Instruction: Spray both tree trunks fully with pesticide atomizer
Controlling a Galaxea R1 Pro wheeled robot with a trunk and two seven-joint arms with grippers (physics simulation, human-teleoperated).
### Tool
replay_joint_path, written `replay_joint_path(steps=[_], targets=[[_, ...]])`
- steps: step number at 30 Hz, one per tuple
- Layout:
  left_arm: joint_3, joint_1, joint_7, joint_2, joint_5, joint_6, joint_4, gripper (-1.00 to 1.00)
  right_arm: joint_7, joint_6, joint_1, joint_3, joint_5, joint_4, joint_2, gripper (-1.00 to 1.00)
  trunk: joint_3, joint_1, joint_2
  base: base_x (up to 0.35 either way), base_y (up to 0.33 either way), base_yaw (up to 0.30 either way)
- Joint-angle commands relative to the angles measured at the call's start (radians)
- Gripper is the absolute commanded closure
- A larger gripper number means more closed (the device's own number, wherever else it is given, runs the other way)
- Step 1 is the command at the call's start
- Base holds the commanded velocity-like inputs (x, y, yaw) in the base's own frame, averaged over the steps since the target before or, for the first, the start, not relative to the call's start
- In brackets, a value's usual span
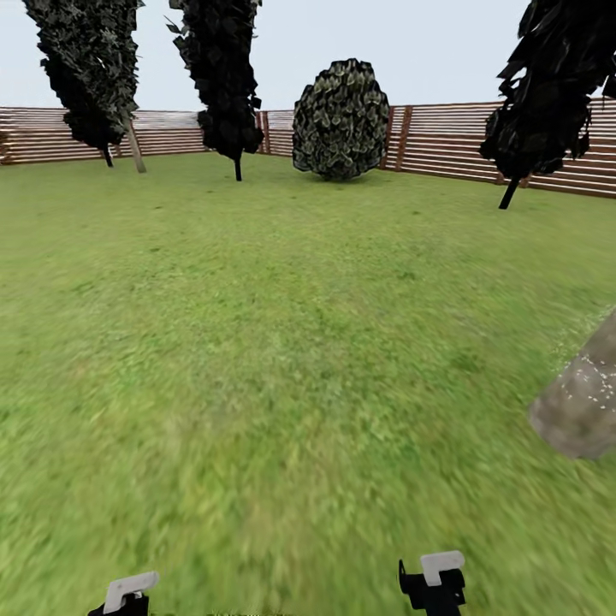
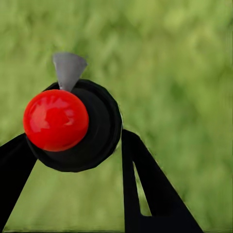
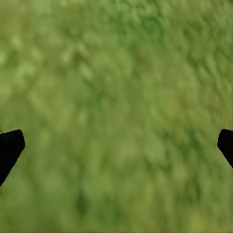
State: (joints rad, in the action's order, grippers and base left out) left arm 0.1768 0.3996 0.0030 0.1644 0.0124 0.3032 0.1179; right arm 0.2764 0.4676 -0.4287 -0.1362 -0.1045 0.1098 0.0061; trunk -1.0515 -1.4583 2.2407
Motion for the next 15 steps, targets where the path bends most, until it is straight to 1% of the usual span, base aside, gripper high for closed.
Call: replay_joint_path(steps=[1,15], targets=[[0.001,0.001,0.0,0.0,0.001,0.004,-0.001,1.0,0.01,-0.001,0.0,-0.003,-0.011,-0.001,0.0,-1.0,-0.002,0.0,0.0,0.0,0.0,0.273],[0.003,0.001,0.001,0.001,0.001,0.004,-0.001,1.0,0.01,-0.001,-0.001,-0.003,-0.011,-0.001,0.0,-1.0,-0.012,0.0,0.0,0.0,0.0,0.273]])
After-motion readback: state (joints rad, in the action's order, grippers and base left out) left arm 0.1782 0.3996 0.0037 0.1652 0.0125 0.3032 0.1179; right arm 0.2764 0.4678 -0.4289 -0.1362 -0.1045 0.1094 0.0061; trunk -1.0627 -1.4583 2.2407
